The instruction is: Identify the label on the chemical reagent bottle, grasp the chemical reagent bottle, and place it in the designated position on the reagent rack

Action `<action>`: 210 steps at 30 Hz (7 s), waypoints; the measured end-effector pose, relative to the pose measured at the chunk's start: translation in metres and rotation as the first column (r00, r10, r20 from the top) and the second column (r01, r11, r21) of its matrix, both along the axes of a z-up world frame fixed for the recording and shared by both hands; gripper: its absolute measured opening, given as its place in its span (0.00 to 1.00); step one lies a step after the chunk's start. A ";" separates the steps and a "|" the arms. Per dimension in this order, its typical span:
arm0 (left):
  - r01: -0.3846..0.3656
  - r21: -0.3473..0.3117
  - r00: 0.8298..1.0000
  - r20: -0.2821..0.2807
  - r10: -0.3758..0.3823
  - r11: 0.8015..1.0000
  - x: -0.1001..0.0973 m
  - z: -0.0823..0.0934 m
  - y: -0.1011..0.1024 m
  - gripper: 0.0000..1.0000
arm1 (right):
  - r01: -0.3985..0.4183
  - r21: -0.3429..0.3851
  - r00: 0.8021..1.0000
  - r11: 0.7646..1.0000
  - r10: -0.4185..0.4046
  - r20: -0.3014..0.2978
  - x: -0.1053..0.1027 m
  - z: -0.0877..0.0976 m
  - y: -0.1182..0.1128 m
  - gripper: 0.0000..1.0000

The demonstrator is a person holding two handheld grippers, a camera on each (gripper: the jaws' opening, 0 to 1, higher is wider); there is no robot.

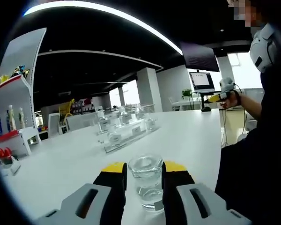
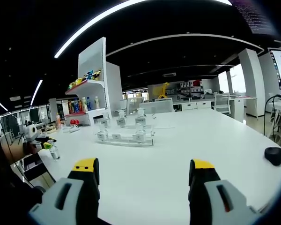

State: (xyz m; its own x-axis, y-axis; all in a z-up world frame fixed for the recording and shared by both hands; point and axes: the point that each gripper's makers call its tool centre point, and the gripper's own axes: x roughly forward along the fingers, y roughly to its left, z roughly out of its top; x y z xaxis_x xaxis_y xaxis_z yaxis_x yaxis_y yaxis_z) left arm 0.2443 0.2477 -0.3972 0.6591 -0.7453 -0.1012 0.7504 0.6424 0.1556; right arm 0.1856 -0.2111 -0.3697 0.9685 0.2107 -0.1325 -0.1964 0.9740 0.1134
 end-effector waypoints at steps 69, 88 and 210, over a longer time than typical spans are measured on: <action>0.129 -0.062 0.991 -0.027 -0.131 0.990 0.001 0.031 -0.084 0.23 | 0.009 -0.013 1.000 1.000 -0.010 -0.010 -0.002 -0.002 -0.005 0.74; 0.188 -0.053 0.981 -0.043 -0.190 0.981 0.005 0.042 -0.125 0.23 | 0.034 -0.011 0.999 0.999 -0.033 0.008 -0.007 0.005 -0.015 0.73; 0.162 -0.044 0.986 -0.030 -0.164 0.986 0.127 0.127 -0.198 0.23 | 0.035 -0.012 0.999 0.999 -0.035 0.002 -0.007 0.003 -0.017 0.73</action>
